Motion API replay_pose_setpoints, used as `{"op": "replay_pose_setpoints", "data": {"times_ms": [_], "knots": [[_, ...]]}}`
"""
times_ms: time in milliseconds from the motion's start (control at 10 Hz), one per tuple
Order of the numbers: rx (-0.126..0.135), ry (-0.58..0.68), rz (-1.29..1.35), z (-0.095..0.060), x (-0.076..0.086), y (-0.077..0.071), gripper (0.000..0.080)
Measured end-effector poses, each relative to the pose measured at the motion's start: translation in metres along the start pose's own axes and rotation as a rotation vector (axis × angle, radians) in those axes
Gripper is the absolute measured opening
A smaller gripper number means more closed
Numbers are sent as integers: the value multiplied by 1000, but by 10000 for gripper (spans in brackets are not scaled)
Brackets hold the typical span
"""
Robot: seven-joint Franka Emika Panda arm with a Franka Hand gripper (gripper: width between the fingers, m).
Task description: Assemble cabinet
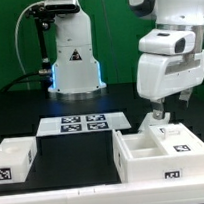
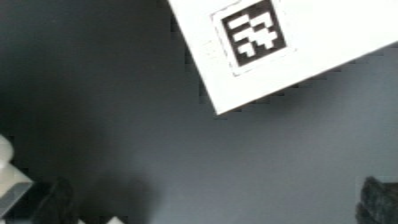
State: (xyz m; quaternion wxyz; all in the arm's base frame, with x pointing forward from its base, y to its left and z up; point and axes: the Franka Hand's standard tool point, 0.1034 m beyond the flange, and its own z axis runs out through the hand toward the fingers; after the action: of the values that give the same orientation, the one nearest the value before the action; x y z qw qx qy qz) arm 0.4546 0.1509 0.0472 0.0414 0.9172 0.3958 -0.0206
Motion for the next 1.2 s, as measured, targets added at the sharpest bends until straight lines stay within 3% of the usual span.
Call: {"op": "replay_pose_setpoints", "data": {"times_ms": [300,500,900,1100,1200], "knots": [[-3,-8,-19,1,-2,0,796],[6,-50,-123,2,-14,-17,796],[10,-51,-104,2,-19,-14,796],[36,-98,-80,13,-36,-30,796],[23,-78,-92,20,-41,-29,796]]}}
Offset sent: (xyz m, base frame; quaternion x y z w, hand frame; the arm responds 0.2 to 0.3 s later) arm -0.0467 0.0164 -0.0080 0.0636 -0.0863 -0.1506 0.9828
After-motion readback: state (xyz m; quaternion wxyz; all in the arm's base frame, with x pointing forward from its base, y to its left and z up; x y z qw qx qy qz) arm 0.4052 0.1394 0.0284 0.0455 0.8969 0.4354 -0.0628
